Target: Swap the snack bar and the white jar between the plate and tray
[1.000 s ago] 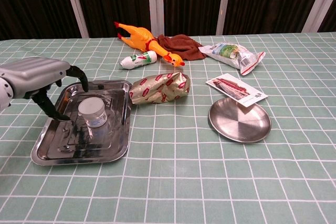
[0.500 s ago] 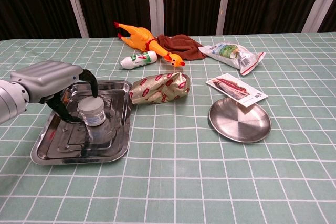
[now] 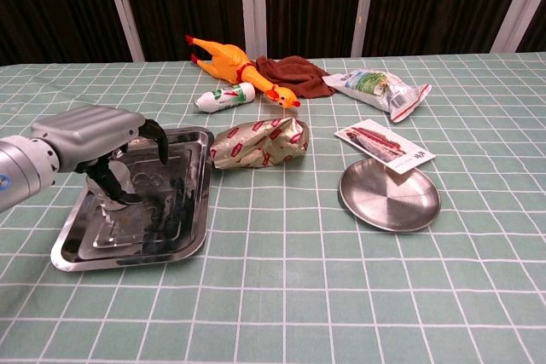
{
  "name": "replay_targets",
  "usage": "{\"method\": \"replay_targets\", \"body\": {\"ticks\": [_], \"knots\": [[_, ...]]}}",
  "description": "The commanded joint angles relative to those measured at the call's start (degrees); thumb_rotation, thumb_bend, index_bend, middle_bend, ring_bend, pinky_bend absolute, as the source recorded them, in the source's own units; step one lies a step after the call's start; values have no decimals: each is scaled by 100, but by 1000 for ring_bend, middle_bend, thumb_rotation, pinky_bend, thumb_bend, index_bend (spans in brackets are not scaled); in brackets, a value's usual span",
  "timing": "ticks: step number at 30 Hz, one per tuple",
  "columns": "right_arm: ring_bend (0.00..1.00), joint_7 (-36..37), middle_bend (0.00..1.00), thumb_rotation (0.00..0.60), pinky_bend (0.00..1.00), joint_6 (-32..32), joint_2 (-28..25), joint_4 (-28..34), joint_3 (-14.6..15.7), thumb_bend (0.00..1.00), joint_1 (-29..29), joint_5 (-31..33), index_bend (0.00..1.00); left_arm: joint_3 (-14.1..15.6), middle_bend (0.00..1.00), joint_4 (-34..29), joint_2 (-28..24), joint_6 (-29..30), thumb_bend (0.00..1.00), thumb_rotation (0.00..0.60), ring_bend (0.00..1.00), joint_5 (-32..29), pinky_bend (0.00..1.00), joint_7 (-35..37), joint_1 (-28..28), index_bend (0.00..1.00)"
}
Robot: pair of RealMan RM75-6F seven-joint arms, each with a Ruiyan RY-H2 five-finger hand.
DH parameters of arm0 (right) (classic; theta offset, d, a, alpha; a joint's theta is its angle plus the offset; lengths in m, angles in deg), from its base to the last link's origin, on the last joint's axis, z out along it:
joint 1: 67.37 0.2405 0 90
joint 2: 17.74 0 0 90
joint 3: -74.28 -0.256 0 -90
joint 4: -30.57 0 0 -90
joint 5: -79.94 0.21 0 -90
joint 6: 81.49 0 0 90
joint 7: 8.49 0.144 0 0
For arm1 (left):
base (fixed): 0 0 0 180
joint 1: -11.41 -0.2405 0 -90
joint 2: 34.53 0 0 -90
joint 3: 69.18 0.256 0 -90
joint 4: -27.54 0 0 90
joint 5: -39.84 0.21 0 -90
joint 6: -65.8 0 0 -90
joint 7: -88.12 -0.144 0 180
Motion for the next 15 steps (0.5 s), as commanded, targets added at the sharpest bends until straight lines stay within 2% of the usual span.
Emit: {"method": "replay_targets", "body": {"ticks": [1,8,15], "knots": [[18,-1,73,600,0,-20,1,7,-10,303,-7,6,124,32,197,9,-45,77,284,600,190,220,330,245,-32,391],[18,-27,73,600,0,-65,4,45,-43,302,-19,24,124,98,146,-59,-182,104,271,600,153,311,306,325,-85,367],[18,-68,73,600,0,-88,15,52,-93,302,-35,78,124,154,103,-589,-556,13,260,600,120,-357,288,-678,-63,340]]}}
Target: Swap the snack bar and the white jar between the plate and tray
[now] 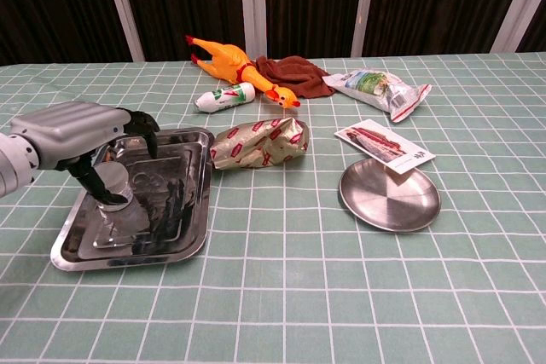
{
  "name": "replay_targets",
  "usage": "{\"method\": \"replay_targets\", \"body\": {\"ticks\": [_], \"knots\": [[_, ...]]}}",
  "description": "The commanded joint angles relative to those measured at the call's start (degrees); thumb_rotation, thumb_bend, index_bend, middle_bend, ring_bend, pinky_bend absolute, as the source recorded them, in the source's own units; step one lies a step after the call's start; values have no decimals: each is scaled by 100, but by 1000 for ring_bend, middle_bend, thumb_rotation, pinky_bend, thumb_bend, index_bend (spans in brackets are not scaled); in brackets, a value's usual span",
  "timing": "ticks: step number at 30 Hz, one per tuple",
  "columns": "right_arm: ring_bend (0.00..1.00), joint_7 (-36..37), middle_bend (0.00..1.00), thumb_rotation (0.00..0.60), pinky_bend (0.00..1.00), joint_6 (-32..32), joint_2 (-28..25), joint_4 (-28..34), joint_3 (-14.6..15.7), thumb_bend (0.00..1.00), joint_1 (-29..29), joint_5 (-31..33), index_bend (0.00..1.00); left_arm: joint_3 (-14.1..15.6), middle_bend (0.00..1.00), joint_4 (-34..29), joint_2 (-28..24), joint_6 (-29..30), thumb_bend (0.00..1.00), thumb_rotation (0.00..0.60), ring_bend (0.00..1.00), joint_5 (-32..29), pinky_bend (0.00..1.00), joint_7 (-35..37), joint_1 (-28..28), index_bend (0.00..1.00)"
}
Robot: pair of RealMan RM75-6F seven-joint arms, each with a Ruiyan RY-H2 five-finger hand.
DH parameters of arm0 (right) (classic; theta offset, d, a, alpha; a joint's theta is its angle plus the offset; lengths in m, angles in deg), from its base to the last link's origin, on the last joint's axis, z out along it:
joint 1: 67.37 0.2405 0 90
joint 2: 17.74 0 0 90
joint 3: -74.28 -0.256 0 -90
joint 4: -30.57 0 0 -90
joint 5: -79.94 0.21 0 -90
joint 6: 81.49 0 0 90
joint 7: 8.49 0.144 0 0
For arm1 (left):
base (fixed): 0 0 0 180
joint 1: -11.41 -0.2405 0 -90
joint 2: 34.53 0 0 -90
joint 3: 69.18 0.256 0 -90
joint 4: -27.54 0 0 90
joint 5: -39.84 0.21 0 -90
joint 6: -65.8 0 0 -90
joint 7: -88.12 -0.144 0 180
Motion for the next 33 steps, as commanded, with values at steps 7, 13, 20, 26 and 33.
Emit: {"method": "replay_targets", "body": {"ticks": [7,13,20,26,33], "knots": [[23,-43,73,600,0,-28,19,21,-30,302,-16,28,124,88,154,-509,-318,-4,259,600,162,-677,364,-817,25,343],[25,-37,73,600,0,-28,55,12,-65,302,-32,62,124,158,213,-334,-273,88,271,600,204,-550,417,-768,13,361],[30,-17,72,600,0,-63,72,12,-89,302,-36,87,124,190,278,-85,-149,121,329,600,257,-247,456,-460,13,396],[31,27,73,600,0,-78,69,39,-111,302,-52,109,124,240,326,29,-119,135,409,600,308,-132,501,-432,5,434],[35,66,72,600,0,-83,60,63,-118,302,-67,95,137,242,390,-3,-162,178,493,600,378,-61,580,-390,-18,458]]}}
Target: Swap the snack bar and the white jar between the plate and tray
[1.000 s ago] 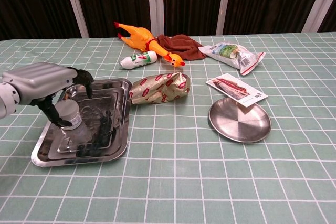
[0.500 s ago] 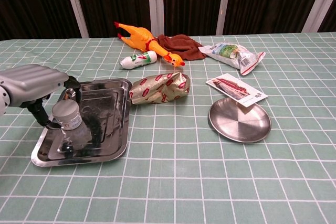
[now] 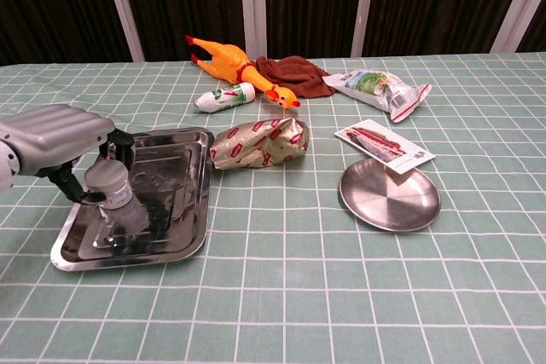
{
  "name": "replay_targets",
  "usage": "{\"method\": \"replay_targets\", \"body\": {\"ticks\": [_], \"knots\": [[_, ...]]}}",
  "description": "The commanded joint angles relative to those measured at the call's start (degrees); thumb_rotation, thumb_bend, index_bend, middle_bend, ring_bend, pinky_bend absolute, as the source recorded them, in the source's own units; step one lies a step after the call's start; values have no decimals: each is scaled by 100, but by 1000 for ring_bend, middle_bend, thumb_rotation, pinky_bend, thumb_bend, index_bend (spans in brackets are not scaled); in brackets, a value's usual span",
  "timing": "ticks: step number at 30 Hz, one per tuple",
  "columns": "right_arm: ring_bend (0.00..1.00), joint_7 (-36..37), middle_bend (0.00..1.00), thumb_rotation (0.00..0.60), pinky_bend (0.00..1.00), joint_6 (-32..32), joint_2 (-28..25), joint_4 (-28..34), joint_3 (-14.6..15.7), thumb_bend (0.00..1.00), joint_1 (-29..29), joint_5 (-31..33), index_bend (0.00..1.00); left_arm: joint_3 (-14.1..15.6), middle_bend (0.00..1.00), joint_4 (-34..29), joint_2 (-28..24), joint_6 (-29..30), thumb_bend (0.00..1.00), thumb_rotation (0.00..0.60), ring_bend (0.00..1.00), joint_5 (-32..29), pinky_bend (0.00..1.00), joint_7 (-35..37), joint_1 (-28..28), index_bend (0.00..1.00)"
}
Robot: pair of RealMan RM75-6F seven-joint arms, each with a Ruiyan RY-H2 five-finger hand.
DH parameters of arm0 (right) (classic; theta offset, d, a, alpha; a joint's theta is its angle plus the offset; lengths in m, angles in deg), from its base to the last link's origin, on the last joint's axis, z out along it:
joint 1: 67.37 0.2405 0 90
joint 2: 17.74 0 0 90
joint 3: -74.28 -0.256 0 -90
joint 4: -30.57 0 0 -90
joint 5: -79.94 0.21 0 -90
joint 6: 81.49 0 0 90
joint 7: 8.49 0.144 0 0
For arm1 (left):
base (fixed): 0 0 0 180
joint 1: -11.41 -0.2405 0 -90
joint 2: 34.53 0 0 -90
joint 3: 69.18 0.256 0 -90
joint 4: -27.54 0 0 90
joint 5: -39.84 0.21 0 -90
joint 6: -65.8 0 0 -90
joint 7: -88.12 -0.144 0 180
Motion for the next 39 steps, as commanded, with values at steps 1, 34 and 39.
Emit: {"method": "replay_targets", "body": {"ticks": [1,34,39], "knots": [[35,14,72,600,0,-2,-1,11,1,303,-5,-12,138,-8,398,-29,-28,37,505,600,387,80,590,80,-13,461],[44,129,73,600,0,26,9,23,-101,302,-61,49,149,-626,385,-1068,784,-105,487,600,382,359,586,-271,739,462],[44,193,72,600,0,17,-32,30,-115,303,-80,67,149,-732,358,-620,1434,-95,485,600,369,119,586,-630,983,462]]}}
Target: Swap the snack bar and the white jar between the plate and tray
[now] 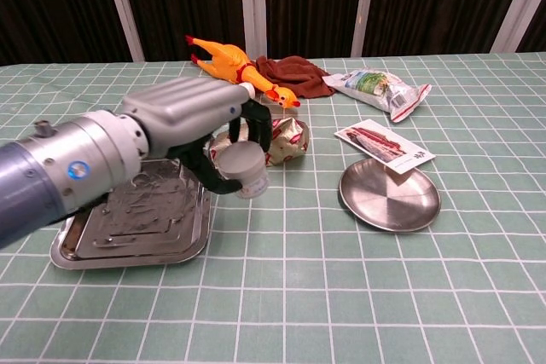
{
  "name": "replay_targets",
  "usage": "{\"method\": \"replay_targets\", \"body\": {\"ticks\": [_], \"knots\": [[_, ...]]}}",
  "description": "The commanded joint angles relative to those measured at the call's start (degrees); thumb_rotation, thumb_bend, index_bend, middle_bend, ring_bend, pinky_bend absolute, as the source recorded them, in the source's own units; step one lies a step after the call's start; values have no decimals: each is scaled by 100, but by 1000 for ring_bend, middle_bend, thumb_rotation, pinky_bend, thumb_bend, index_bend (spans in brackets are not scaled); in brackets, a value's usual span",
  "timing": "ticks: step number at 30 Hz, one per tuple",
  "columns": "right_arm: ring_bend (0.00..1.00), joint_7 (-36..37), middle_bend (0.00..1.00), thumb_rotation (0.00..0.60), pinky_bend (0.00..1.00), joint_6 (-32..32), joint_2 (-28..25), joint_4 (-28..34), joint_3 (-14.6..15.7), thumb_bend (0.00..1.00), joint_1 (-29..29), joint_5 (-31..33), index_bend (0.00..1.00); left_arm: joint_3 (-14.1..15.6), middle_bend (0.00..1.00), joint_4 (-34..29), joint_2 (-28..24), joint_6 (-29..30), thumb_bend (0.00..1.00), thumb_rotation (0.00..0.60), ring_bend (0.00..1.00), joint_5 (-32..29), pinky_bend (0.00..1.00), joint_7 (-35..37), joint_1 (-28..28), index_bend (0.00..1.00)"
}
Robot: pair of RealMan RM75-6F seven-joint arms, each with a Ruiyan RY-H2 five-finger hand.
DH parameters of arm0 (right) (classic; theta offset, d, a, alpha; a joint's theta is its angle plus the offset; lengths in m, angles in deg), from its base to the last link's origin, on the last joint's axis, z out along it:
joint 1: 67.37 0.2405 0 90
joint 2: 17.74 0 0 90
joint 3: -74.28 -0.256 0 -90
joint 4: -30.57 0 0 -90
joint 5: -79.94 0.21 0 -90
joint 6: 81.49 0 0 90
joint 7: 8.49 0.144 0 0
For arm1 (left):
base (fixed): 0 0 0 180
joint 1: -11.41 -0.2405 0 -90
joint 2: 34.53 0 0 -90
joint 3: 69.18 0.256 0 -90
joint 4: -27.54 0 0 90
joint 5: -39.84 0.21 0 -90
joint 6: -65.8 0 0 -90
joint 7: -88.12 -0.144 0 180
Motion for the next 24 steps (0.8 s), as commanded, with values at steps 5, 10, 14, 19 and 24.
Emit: {"method": "replay_targets", "body": {"ticks": [5,10,14,19,24], "knots": [[44,108,73,600,0,-5,-66,17,-33,302,-29,36,149,-124,341,819,873,-23,478,600,356,-232,582,-218,338,462],[44,148,72,600,0,-4,-104,37,-32,302,-49,32,149,-97,322,1159,1116,-7,471,600,333,-265,572,-276,396,462],[44,146,72,600,0,-11,-114,53,-19,302,-57,22,149,-94,275,1320,1227,4,461,600,289,-299,559,-263,405,450],[43,130,72,600,0,-66,-136,62,0,302,-49,29,149,-134,175,1341,1253,23,407,600,173,-413,484,-316,400,412],[44,96,72,600,0,-86,-129,62,7,302,-41,33,149,-183,110,1107,1119,-15,352,600,105,-579,410,-398,398,387]]}}
